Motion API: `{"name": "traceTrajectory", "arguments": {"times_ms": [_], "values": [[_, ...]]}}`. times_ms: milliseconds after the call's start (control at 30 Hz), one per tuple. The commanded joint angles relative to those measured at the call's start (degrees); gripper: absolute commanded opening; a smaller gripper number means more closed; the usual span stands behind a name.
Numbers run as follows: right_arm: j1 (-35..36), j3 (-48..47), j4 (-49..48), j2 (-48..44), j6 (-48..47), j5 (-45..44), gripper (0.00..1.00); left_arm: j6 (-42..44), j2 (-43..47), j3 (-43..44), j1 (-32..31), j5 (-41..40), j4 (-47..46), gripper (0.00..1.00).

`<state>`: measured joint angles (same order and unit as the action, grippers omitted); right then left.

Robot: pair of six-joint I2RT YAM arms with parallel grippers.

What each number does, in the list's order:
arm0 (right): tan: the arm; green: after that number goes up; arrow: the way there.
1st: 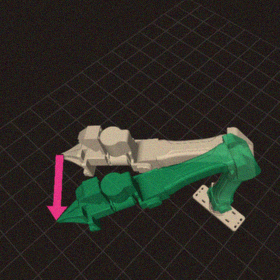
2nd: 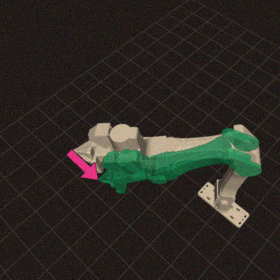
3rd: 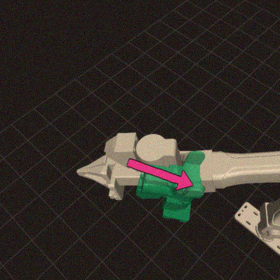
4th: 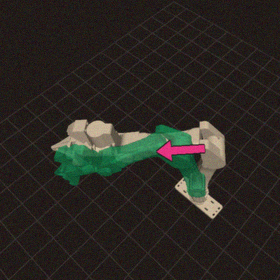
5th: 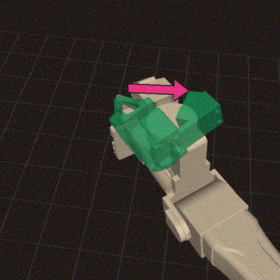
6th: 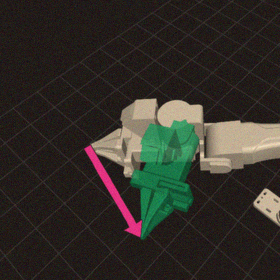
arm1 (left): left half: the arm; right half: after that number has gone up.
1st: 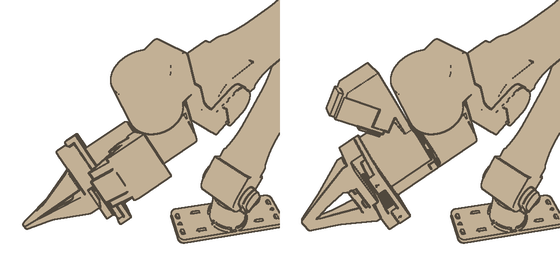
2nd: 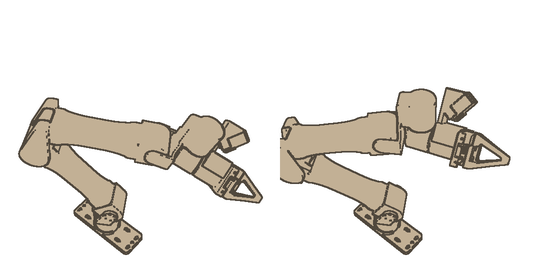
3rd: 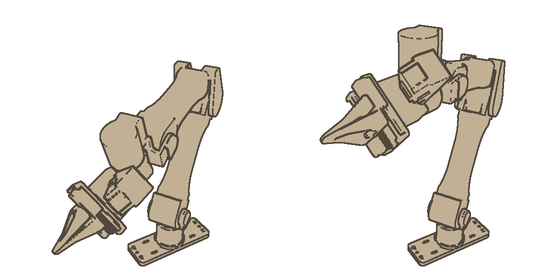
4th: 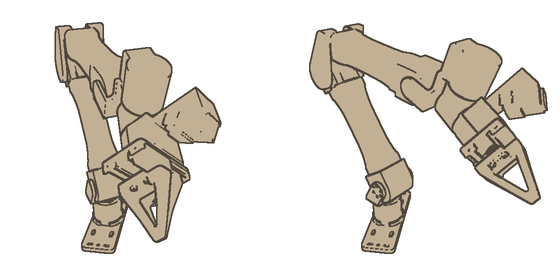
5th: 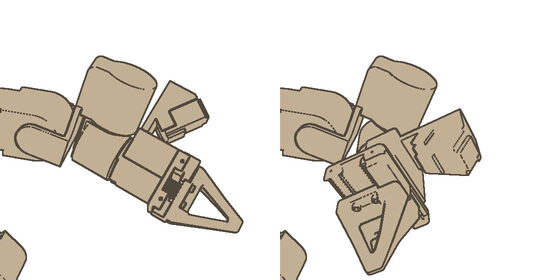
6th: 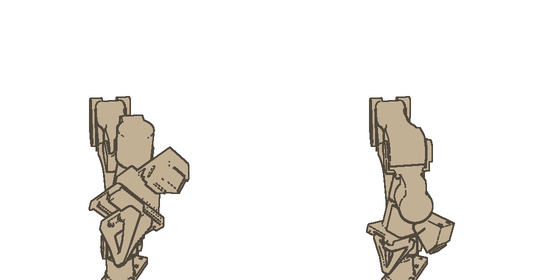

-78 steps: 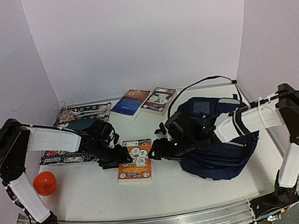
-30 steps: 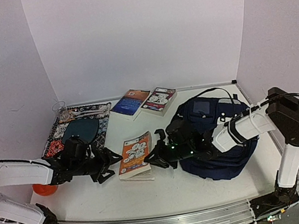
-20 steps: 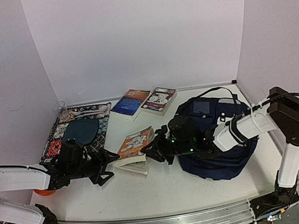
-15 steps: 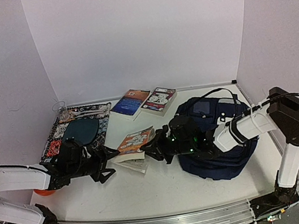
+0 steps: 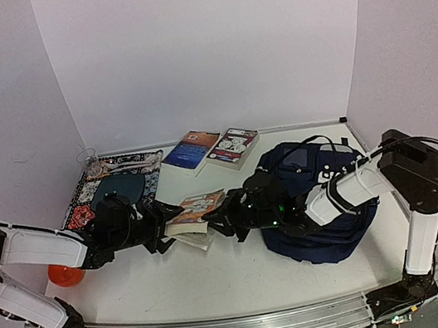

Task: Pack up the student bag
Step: Pass from the right arm to the left, then pick up the largest pocket of the bag from the student bag.

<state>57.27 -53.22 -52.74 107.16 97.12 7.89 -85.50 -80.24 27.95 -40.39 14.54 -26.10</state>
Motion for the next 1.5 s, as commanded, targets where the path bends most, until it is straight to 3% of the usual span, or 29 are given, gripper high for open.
{"name": "traceTrajectory", "arguments": {"times_ms": [0,267,500,600,700,767,967,1300,1467], "values": [[0.62,-4.68,-8.2,0.9,0.92,-0.21,0.0,1.47,-0.97,3.89,-0.63,1.29,-5.79,0.71],[0.65,-6.57,-8.42,3.19,1.33,1.56,0.02,2.27,-0.91,3.24,-0.65,0.18,-7.15,0.33],[0.42,-3.73,-7.97,1.23,-2.97,3.56,0.21,4.59,-0.79,2.24,-0.51,-0.72,-7.21,0.01],[-0.51,-3.48,-3.68,-1.39,-11.88,5.98,0.33,5.5,-0.99,1.96,-0.1,-0.43,-7.21,0.0],[-0.71,-8.46,15.21,-4.16,-27.1,7.62,0.45,7.59,-1.14,2.17,0.49,0.26,-7.22,0.0],[-0.68,-11.24,28.08,-6.29,-35.29,4.72,0.51,8.7,-1.41,2.3,1.12,1.47,-7.25,0.0],[-0.9,-10.37,47.59,-15.07,-50.04,-3.67,0.61,12.38,-3.48,3.57,2.25,6.57,-7.24,0.0],[-1.43,-13.84,80.19,-20.9,-66.21,-19.3,0.61,17.53,-3.58,5.19,4.37,14.24,-7.13,0.0],[-3.37,-15.2,86.08,-19.83,-68.96,-21.34,0.54,19.05,-2.88,4.85,4.44,16.69,-7.12,0.0]]}}
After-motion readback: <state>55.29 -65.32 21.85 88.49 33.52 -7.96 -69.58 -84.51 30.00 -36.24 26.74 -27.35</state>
